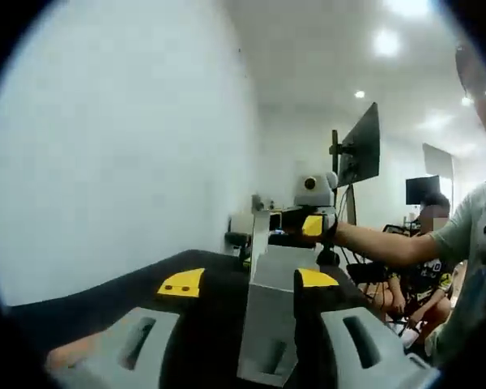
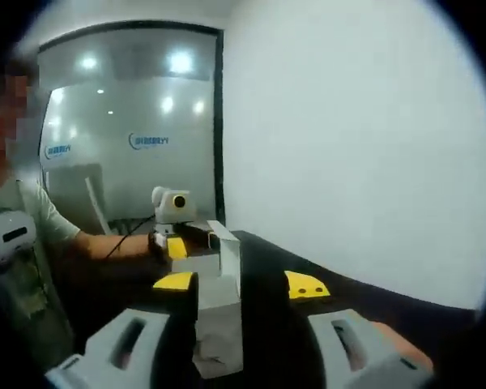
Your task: Assemble the cup parts correctly, then place the assembled cup into the box.
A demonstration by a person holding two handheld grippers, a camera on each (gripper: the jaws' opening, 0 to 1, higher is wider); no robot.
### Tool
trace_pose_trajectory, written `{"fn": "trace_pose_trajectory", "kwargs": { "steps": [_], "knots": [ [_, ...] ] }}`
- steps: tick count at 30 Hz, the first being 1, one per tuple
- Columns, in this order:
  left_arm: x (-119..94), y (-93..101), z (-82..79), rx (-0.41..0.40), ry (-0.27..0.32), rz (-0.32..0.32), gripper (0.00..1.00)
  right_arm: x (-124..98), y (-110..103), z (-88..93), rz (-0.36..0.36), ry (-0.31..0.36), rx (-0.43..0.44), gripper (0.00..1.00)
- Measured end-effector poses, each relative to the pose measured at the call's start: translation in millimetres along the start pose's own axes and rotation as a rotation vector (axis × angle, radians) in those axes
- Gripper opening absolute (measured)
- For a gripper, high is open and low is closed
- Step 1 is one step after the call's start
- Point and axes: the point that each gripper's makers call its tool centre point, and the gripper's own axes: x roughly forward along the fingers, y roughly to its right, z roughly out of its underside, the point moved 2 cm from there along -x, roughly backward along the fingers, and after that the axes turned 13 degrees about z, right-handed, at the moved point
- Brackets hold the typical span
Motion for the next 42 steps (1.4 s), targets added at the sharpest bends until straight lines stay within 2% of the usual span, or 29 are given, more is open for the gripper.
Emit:
{"fn": "trace_pose_trajectory", "kwargs": {
  "steps": [2, 4, 6, 10, 12, 13, 16, 18, 21, 22, 23, 28, 32, 37, 42],
  "knots": [
    [4, 1.0, -0.1, 0.011, -0.015, 0.008, 0.38, 8, -1, 4.2, -0.009, -0.013, -0.006, 0.38],
    [6, -0.6, -7.3, 0.015, 0.012, 0.008, 0.38, 13, -2, 10.0, -0.014, -0.043, -0.034, 0.38],
    [8, -4.0, -10.1, 0.017, 0.008, 0.006, 0.37, 16, -2, 12.3, -0.019, -0.056, -0.043, 0.38],
    [18, -3.1, -8.6, 0.014, -0.032, 0.031, 0.33, 21, -3, 10.8, -0.037, -0.054, -0.051, 0.38],
    [23, -0.2, -3.8, 0.012, -0.073, 0.053, 0.33, 24, -5, 10.5, -0.044, -0.057, -0.063, 0.38],
    [25, 0.4, 1.3, 0.014, -0.112, 0.061, 0.33, 25, -6, 12.8, -0.048, -0.070, -0.078, 0.38],
    [29, -1.0, 5.1, 0.023, -0.144, 0.059, 0.33, 27, -6, 21.8, -0.041, -0.120, -0.136, 0.38],
    [31, -1.4, 4.7, 0.028, -0.158, 0.062, 0.33, 29, -7, 19.6, -0.025, -0.107, -0.161, 0.38],
    [32, -4.7, 5.3, 0.058, -0.198, 0.047, 0.33, 31, -3, 12.9, 0.038, -0.067, -0.285, 0.34],
    [33, -3.7, 4.6, 0.069, -0.202, 0.049, 0.32, 30, -7, 13.9, 0.026, -0.063, -0.312, 0.31],
    [33, -2.5, 4.0, 0.073, -0.208, 0.053, 0.32, 29, -9, 14.7, 0.023, -0.066, -0.290, 0.28],
    [30, -1.6, 3.6, 0.092, -0.237, 0.045, 0.30, 24, -8, 10.7, 0.031, -0.034, -0.305, 0.28],
    [29, -2.5, 2.6, 0.110, -0.248, 0.038, 0.30, 19, -20, 6.3, -0.041, -0.015, -0.244, 0.28],
    [29, -2.2, 3.2, 0.099, -0.239, 0.041, 0.30, 18, -27, 10.5, -0.075, -0.011, -0.211, 0.28],
    [28, -1.0, 3.9, 0.086, -0.231, 0.047, 0.31, 12, -33, 9.3, -0.103, 0.024, -0.166, 0.28]
  ]
}}
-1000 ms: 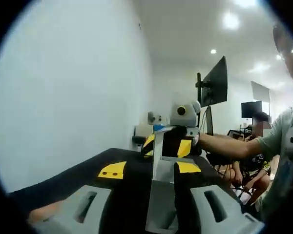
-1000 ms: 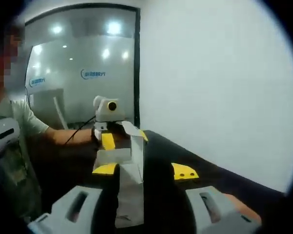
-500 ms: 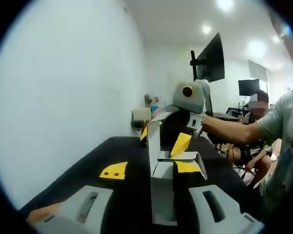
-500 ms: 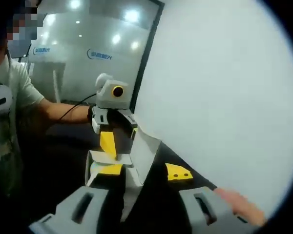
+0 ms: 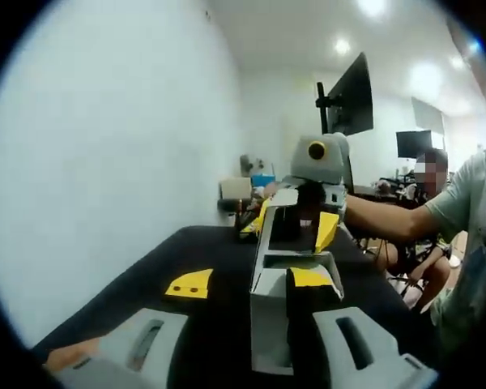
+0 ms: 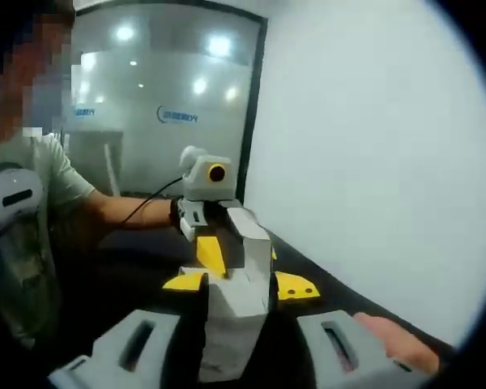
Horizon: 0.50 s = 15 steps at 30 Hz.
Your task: Assemble the cup parts correctly, then place the assembled cup into the box.
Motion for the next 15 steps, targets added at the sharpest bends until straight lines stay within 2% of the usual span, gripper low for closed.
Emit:
{"fn": "trace_pose_trajectory", "kwargs": {
  "steps": [4, 7, 10, 13, 14, 15],
  "knots": [
    [-1, -1.1, 0.9, -0.010, 0.012, 0.001, 0.31, -3, -2, -4.5, -0.018, 0.037, 0.038, 0.28],
    [0, -1.6, 1.4, -0.021, 0.021, 0.003, 0.31, -1, 0, -2.4, -0.020, 0.037, 0.056, 0.26],
    [0, -2.0, 1.3, -0.027, 0.024, 0.002, 0.30, 2, 10, 3.3, 0.032, 0.012, 0.007, 0.19],
    [1, -2.7, 1.0, -0.025, 0.021, -0.002, 0.29, 6, 10, 20.4, 0.049, -0.084, -0.089, 0.17],
    [2, -2.9, 0.9, -0.025, 0.020, -0.003, 0.28, 8, 8, 10.5, 0.044, -0.031, -0.057, 0.16],
    [2, -2.2, 1.2, -0.024, 0.020, 0.002, 0.28, 8, 7, 11.2, 0.047, -0.047, -0.077, 0.17]
  ]
}}
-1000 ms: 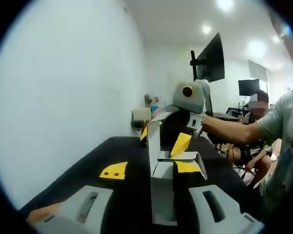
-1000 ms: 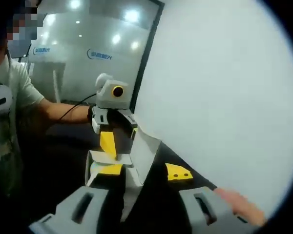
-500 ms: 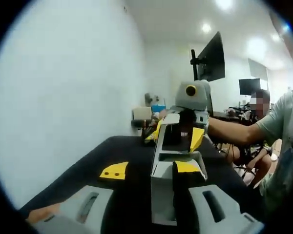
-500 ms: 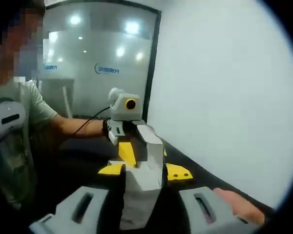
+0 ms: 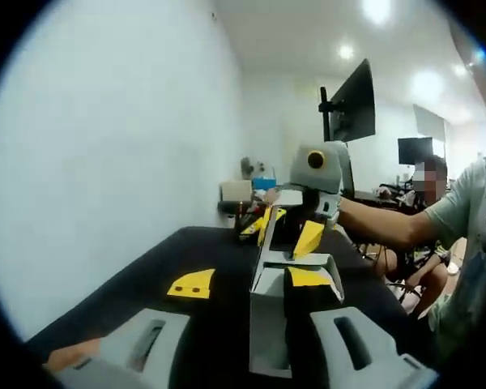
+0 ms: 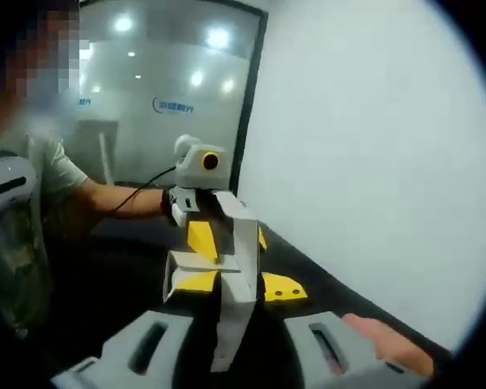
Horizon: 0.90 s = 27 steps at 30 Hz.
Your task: Assemble the cup parts correctly, then place the assembled cup into the box.
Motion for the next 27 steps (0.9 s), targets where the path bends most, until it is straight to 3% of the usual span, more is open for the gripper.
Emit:
{"fn": "trace_pose_trajectory", "kwargs": {
  "steps": [6, 13, 18, 20, 23, 27],
  "knots": [
    [0, 0.2, 0.4, -0.002, 0.002, -0.005, 0.29, 0, -1, -3.3, 0.020, 0.005, -0.081, 0.16],
    [-3, 1.5, -1.0, 0.035, -0.018, -0.020, 0.30, -5, -4, -6.6, 0.006, 0.013, -0.076, 0.16],
    [-7, 3.6, -1.8, 0.043, -0.018, -0.027, 0.30, -10, -3, -18.7, -0.002, 0.058, -0.034, 0.17],
    [-12, 6.9, -5.6, 0.040, 0.010, -0.013, 0.30, -12, -7, -22.5, -0.022, 0.064, -0.016, 0.17],
    [-22, 11.9, -15.1, 0.009, 0.099, 0.002, 0.30, -14, -12, -25.2, -0.073, 0.041, 0.008, 0.19],
    [-40, 16.2, -6.3, -0.005, 0.109, -0.037, 0.31, -18, -18, -22.2, -0.162, -0.076, 0.017, 0.28]
  ]
}}
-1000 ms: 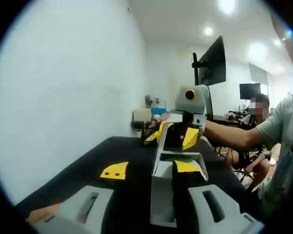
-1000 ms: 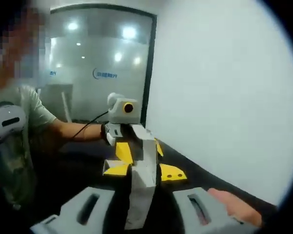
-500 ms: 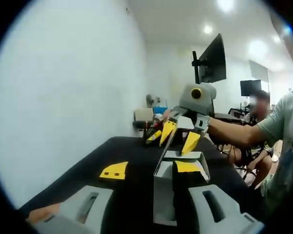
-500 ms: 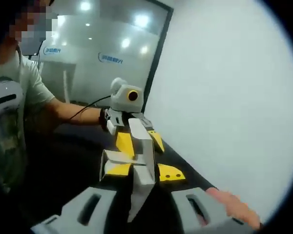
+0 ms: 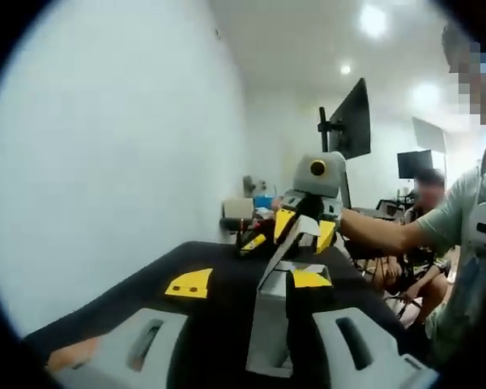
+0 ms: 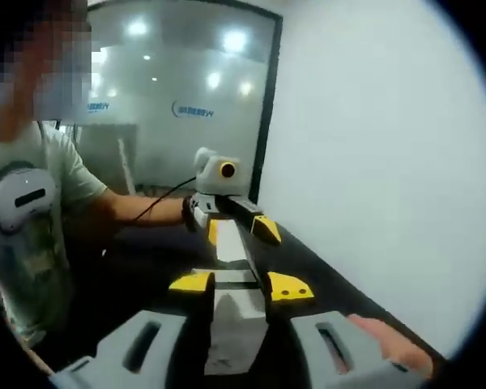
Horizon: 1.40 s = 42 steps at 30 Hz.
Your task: Assemble the cup parts correctly, then place the assembled cup into the box.
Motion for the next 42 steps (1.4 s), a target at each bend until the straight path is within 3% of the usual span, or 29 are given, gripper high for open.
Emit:
{"fn": "trace_pose_trajectory", "kwargs": {
  "steps": [2, 6, 8, 11, 12, 17, 19, 22, 23, 24, 26, 34, 37, 41, 42],
  "knots": [
    [-5, 7.0, 6.8, -0.017, 0.016, 0.008, 0.32, -1, 9, -0.8, -0.001, -0.029, -0.026, 0.28],
    [-9, 18.0, 31.1, -0.041, 0.025, 0.006, 0.39, 1, 0, -6.7, -0.018, -0.069, -0.064, 0.31],
    [-2, 23.9, 45.4, -0.046, 0.030, 0.036, 0.58, 3, -5, -7.6, -0.029, -0.100, -0.079, 0.31],
    [17, 38.1, 53.6, -0.061, 0.123, 0.133, 0.88, 6, -6, -7.3, -0.016, -0.118, -0.094, 0.32],
    [22, 35.0, 59.7, -0.051, 0.104, 0.121, 0.95, 6, -6, -7.2, -0.016, -0.122, -0.094, 0.32],
    [53, 24.6, 82.3, -0.007, 0.000, 0.135, 0.93, 5, -7, -6.3, -0.012, -0.145, -0.090, 0.31],
    [60, 22.8, 82.2, 0.003, 0.005, 0.131, 0.86, 4, -8, -6.2, -0.010, -0.154, -0.090, 0.31],
    [65, 17.1, 82.8, 0.016, 0.012, 0.120, 0.69, 5, -8, -5.5, -0.005, -0.162, -0.092, 0.31],
    [65, 13.9, 84.8, 0.017, 0.003, 0.105, 0.57, 4, -5, -5.7, -0.005, -0.165, -0.091, 0.31],
    [65, 18.6, 85.4, 0.000, 0.007, 0.136, 0.52, 5, -4, -5.3, -0.004, -0.174, -0.095, 0.32],
    [66, 15.8, 84.9, -0.008, 0.012, 0.114, 0.51, 4, 0, -5.7, -0.007, -0.195, -0.106, 0.31],
    [65, 14.8, 84.0, -0.016, 0.020, 0.114, 0.50, 5, -22, -14.6, -0.077, -0.250, -0.135, 0.31],
    [65, 14.7, 83.9, -0.013, 0.016, 0.115, 0.50, 7, -20, -16.9, -0.082, -0.304, -0.106, 0.27],
    [65, 14.8, 84.0, -0.008, 0.014, 0.115, 0.50, 6, -24, -18.2, -0.144, -0.446, 0.004, 0.24],
    [64, 14.7, 84.3, -0.008, 0.015, 0.115, 0.50, 7, -21, -18.1, -0.135, -0.469, -0.007, 0.24]
  ]
}}
